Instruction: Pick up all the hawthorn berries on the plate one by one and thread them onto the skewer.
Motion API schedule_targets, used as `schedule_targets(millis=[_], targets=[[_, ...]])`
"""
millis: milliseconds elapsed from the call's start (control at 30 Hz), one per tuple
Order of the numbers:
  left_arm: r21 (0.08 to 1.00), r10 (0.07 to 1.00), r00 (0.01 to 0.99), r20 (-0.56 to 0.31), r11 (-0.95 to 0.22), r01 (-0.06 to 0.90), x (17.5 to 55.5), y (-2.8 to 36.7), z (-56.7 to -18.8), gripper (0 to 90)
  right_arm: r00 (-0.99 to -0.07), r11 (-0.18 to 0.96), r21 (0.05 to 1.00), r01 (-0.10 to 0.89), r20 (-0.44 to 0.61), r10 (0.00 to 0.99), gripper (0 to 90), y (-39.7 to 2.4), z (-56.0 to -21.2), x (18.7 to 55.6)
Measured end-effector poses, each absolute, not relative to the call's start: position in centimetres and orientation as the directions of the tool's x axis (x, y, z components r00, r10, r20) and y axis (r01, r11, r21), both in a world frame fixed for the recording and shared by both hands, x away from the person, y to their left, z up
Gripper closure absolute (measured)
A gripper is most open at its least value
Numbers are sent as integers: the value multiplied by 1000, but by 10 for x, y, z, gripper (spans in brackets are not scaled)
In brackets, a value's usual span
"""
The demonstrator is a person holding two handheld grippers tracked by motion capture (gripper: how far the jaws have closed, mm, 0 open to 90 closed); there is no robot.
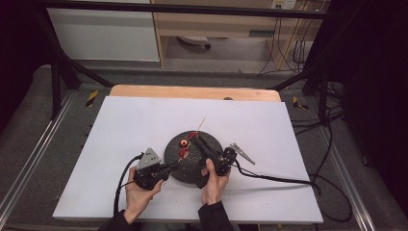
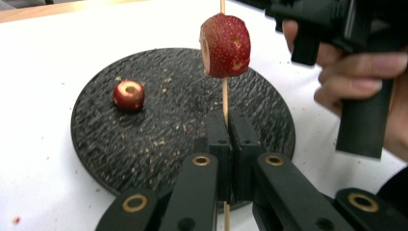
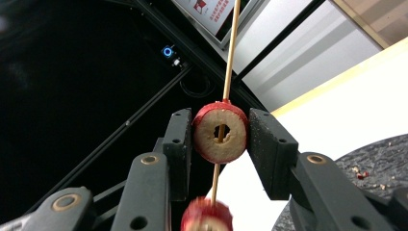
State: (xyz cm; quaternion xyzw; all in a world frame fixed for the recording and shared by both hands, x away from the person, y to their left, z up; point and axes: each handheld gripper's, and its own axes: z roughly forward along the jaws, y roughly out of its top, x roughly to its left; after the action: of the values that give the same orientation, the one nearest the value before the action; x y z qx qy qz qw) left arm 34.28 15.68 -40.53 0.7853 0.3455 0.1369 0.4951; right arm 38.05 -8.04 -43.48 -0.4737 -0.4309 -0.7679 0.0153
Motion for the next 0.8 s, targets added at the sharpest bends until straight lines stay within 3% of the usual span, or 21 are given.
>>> schedule_targets(millis=[433, 600, 800], targets=[[874, 665, 736, -127, -275, 400, 353, 151, -397, 885, -557, -591, 680, 434, 718, 418, 608, -82, -434, 376], [872, 664, 738, -122, -284, 399, 352, 160, -400, 885, -557, -558, 712, 426, 693, 459, 484, -86, -428, 377], [858, 665, 739, -107, -315, 407, 350, 177, -405, 885, -570, -439, 790, 428, 613, 547, 309, -94, -421, 381]])
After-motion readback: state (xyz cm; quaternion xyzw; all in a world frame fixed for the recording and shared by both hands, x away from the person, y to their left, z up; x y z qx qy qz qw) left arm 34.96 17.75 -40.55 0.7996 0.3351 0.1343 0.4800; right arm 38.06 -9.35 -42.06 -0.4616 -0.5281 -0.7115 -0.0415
